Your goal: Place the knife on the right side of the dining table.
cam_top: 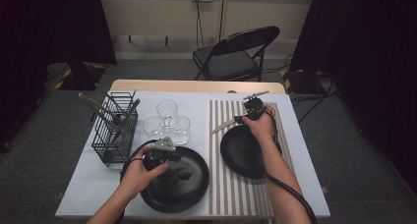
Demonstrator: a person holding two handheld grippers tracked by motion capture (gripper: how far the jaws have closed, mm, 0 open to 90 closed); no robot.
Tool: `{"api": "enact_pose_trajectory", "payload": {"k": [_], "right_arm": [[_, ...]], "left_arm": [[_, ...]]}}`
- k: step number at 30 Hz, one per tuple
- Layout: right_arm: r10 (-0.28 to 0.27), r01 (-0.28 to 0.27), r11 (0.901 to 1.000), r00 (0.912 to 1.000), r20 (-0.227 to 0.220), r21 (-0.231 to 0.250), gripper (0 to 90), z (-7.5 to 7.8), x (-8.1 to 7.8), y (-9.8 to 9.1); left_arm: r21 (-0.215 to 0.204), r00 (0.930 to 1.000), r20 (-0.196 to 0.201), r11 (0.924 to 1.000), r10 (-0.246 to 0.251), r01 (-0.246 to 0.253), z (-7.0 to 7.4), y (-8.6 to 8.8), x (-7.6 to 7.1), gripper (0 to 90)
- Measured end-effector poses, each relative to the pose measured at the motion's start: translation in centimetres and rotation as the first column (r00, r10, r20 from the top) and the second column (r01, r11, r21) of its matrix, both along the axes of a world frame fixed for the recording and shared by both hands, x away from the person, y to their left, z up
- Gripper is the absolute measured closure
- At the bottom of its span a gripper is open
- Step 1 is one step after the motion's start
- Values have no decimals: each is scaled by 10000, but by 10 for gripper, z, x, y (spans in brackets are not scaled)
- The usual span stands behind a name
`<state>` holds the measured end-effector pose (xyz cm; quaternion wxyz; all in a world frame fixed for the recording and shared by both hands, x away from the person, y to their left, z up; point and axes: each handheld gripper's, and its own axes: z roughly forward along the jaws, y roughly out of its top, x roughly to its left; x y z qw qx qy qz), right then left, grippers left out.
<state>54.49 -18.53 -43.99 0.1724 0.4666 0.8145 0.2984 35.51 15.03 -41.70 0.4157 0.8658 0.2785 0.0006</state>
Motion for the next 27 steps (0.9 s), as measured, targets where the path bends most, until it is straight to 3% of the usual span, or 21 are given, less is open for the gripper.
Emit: {"api": "enact_pose_trajectory", "payload": {"k": [17, 27], "right_arm": [[136, -137, 9994, 9999, -52, -306, 415, -12, 17, 11], [300, -308, 9963, 9995, -112, -801, 448, -13, 21, 17]], "left_arm": [[-138, 9999, 66, 9998, 151, -150, 4, 12, -1, 201], [-218, 10000, 26, 9997, 67, -67, 5, 12, -1, 200]]}}
